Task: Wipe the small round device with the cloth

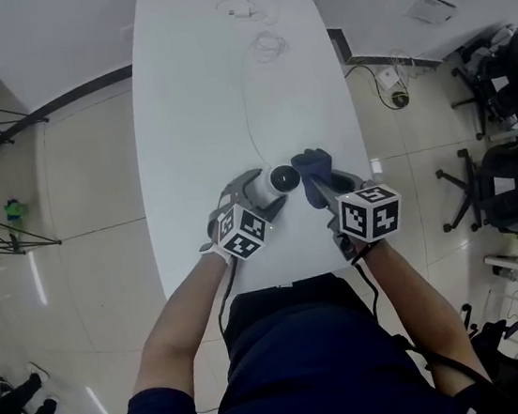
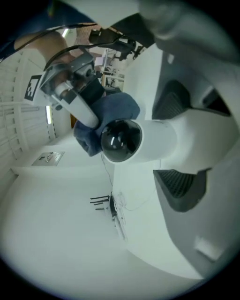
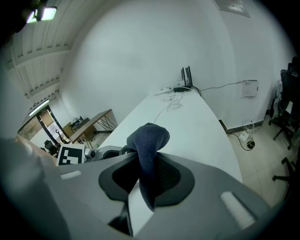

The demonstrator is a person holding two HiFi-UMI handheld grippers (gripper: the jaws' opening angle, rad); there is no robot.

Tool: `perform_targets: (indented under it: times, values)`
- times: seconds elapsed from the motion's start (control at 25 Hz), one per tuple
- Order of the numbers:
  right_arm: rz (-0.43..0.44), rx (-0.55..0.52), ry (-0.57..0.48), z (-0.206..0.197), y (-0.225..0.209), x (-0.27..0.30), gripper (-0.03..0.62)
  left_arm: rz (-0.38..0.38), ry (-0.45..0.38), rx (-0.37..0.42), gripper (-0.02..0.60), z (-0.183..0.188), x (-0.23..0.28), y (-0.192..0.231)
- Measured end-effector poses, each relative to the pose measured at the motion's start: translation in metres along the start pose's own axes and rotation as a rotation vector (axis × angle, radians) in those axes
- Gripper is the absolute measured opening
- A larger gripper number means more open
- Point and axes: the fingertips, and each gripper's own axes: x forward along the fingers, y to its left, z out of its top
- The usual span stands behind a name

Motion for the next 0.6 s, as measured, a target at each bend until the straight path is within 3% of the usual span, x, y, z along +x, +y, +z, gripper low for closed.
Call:
perform_targets:
  times: [0.24,0.48,0.6]
  values:
    - [0.026,0.051,0.055,-0.04,0.003,0.003,0.077,0.017,-0.06,-0.13,0.291,0.012,-0.035,-0.004]
    - [0.126,0.178,0.125,-0.078,0.024,0.013,0.077,0.066,-0.14,-0.38,0.201,0.03,-0.07,-0.011]
    - [0.224,0.295,0.16,-0.091,0.05,0.018,0.077,0.084,-0.187,-0.515,0.165,0.036,-0.097,-0.012]
